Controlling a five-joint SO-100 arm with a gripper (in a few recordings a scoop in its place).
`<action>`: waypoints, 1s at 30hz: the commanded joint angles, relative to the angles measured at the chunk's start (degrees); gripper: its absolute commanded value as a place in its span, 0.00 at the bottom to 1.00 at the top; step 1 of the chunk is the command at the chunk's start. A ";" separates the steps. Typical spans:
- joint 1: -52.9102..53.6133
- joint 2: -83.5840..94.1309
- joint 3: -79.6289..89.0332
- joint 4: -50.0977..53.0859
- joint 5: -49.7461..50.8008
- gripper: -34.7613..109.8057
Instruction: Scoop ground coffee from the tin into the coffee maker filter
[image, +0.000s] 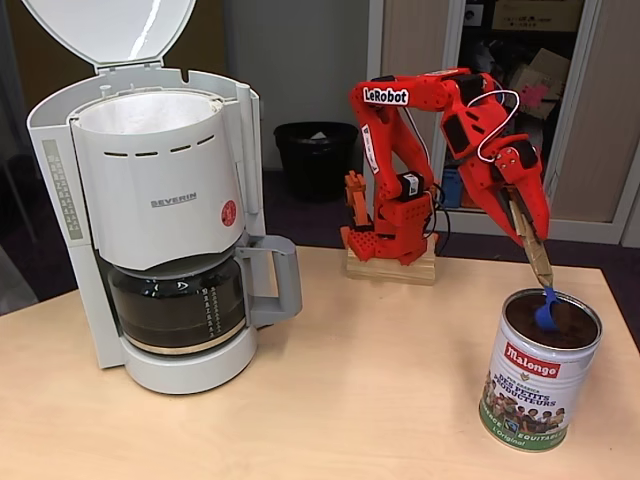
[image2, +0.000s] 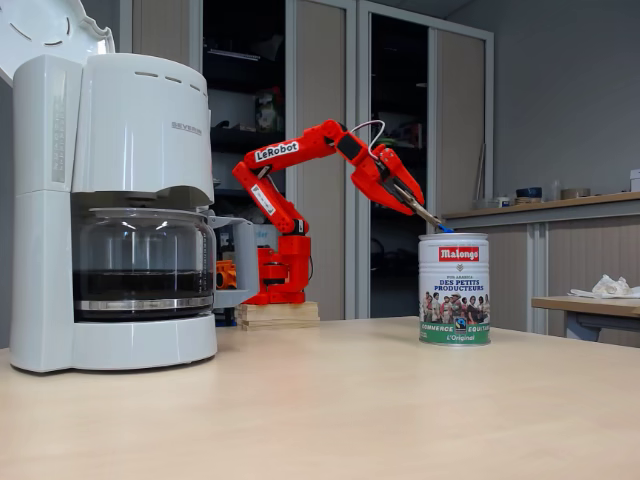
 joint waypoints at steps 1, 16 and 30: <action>0.09 7.12 4.66 -0.26 0.53 0.24; 0.97 21.36 16.79 -10.11 10.11 0.24; -0.70 32.61 24.79 -24.87 15.56 0.24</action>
